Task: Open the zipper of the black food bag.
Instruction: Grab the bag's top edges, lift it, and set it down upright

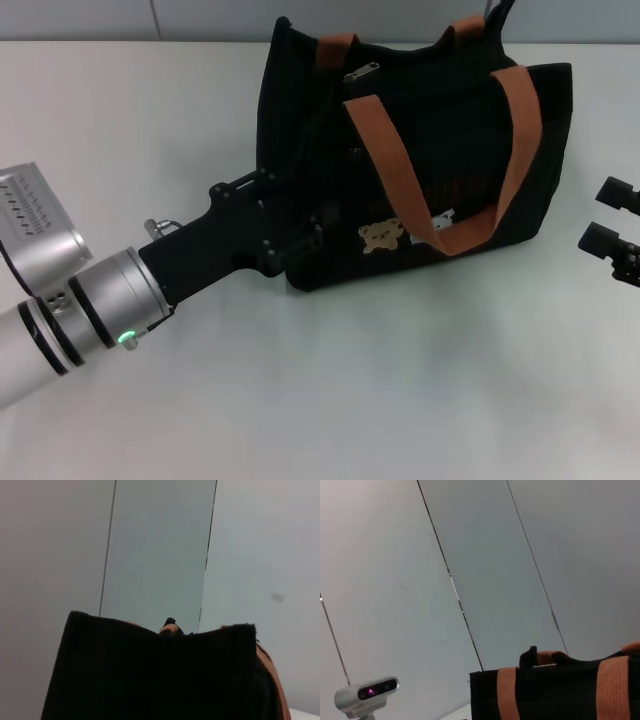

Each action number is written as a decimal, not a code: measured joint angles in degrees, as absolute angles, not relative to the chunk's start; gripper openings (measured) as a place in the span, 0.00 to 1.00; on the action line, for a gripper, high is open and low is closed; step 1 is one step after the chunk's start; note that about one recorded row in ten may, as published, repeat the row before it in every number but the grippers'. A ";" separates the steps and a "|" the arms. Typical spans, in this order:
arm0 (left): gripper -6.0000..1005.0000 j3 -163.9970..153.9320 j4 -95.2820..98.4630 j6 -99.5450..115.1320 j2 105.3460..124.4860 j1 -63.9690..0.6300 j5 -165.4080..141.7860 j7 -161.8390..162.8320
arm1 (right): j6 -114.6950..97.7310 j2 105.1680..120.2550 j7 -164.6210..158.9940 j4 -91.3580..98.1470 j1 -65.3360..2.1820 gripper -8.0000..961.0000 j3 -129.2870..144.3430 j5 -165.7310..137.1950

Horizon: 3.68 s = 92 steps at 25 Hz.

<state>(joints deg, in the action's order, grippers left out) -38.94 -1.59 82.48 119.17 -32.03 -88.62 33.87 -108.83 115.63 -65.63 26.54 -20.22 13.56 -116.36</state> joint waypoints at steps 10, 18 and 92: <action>0.36 -38.04 -3.41 81.70 119.18 -32.68 -88.57 31.76 | -108.66 115.93 -65.57 26.54 -20.34 0.82 13.84 -116.44; 0.15 -38.06 -3.52 82.08 119.18 -32.59 -88.71 31.73 | -108.60 116.12 -65.33 26.52 -20.52 0.81 14.01 -116.46; 0.11 -44.11 66.59 105.38 116.40 -24.55 -99.04 72.65 | -88.02 119.60 -56.77 -2.31 -41.50 0.80 27.69 -117.65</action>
